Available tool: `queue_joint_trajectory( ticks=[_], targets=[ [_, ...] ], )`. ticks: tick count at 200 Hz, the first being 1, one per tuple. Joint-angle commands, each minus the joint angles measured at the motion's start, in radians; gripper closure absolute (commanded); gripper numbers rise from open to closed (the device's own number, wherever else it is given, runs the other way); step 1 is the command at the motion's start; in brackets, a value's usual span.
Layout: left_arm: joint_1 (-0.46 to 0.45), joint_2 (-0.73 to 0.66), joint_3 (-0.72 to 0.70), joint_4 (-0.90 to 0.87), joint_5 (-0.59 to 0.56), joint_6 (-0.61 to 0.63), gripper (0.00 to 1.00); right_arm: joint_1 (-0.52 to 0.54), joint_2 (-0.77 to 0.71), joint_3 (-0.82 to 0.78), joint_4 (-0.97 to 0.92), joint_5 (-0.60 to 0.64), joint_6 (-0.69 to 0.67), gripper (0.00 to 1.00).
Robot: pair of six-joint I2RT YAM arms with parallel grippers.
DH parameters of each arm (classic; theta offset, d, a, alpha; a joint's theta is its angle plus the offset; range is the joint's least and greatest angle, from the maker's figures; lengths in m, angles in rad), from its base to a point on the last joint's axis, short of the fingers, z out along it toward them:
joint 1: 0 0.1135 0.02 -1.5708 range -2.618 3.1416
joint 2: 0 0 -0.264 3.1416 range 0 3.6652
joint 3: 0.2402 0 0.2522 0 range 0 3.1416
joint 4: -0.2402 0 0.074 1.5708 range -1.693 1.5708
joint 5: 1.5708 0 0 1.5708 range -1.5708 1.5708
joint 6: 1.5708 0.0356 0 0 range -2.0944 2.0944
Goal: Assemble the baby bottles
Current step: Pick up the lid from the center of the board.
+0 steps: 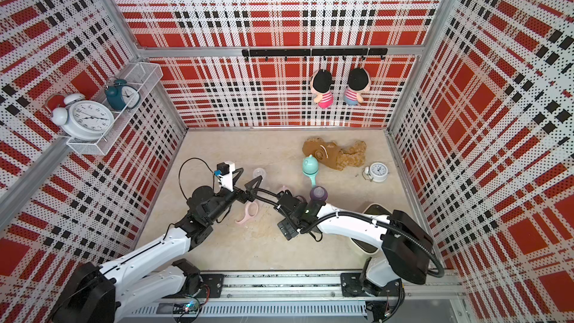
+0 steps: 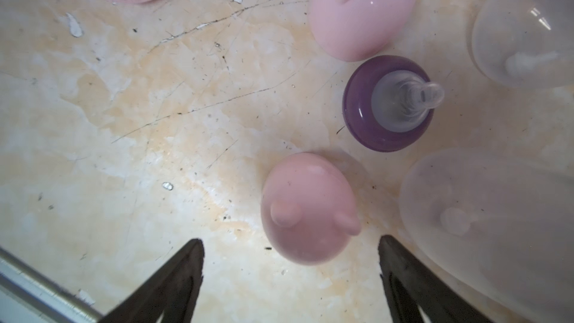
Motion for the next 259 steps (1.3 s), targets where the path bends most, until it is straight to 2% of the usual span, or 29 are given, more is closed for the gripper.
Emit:
queue_joint_trajectory(
  ticks=[1,23,45,73,110,175,207,230,259],
  targets=[
    [0.010,-0.020,0.000,-0.003,-0.005,0.009,0.02,0.005,0.044,0.003,0.049,0.017,0.009,0.09],
    [0.012,-0.020,0.000,-0.005,-0.004,0.009,0.02,0.004,0.074,-0.013,0.095,-0.011,0.004,0.10],
    [0.012,-0.021,-0.002,-0.006,-0.006,0.010,0.02,0.009,0.080,-0.021,0.135,-0.130,-0.021,0.13],
    [0.014,-0.020,-0.001,-0.006,-0.007,0.010,0.02,0.016,0.060,-0.035,0.163,-0.214,-0.038,0.14],
    [0.013,-0.015,-0.001,-0.005,-0.003,0.010,0.02,0.017,0.066,-0.040,0.135,-0.117,-0.028,0.16],
    [0.015,-0.014,-0.006,-0.005,-0.004,0.012,0.02,0.016,0.128,-0.060,0.179,-0.119,-0.015,0.25],
    [0.014,-0.008,-0.006,-0.005,-0.002,0.012,0.02,0.017,0.149,-0.068,0.194,-0.129,-0.014,0.26],
    [0.015,-0.005,-0.006,-0.005,-0.003,0.012,0.02,0.016,0.148,-0.072,0.205,-0.129,-0.011,0.31],
    [0.015,-0.001,-0.007,-0.005,-0.004,0.018,0.02,0.016,0.115,-0.067,0.189,-0.111,-0.012,0.33]
  ],
)
